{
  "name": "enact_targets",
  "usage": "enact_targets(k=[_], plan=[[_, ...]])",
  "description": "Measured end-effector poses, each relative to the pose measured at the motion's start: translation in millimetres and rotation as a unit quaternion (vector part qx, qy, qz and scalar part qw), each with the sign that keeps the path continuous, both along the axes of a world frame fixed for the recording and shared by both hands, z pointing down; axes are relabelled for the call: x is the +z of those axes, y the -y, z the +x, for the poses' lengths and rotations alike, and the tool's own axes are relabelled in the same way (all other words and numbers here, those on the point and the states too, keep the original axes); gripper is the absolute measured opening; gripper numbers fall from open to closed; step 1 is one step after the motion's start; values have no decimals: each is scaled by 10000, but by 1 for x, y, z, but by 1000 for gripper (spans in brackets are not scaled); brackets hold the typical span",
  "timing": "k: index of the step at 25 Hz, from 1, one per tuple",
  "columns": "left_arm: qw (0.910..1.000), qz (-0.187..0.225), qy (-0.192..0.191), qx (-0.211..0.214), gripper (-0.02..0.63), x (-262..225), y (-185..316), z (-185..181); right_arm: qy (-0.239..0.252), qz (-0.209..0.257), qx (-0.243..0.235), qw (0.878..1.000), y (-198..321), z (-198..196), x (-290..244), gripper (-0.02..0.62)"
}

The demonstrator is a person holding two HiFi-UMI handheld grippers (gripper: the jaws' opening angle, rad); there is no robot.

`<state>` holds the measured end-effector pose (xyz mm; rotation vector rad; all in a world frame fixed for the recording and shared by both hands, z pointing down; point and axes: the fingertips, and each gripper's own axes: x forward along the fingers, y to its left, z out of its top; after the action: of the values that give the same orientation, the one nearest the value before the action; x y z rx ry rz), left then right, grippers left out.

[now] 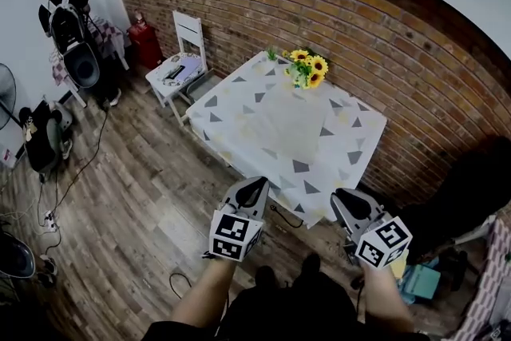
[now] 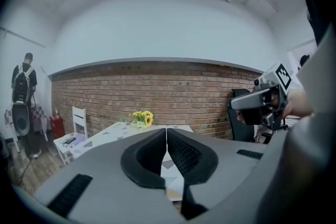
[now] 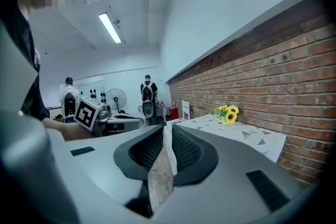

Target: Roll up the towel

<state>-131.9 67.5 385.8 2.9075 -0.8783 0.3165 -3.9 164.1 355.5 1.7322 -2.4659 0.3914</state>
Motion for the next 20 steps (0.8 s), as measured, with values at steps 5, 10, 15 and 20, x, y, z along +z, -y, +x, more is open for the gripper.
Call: enact_targets(k=[5, 10, 15, 20], plan=[[9997, -78, 155, -148, 20, 9, 25, 23, 15, 6, -318, 9995, 41, 21, 5, 58], [9978, -127, 217, -621, 20, 15, 64, 57, 23, -39, -830, 9965, 90, 54, 18, 57], [9943, -229, 528, -902, 20, 29, 93, 115, -103, -293, -1317, 9908, 132, 103, 32, 57], [9913, -366, 804, -979, 21, 42, 104, 165, -259, -566, -1760, 9824, 155, 136, 59, 57]])
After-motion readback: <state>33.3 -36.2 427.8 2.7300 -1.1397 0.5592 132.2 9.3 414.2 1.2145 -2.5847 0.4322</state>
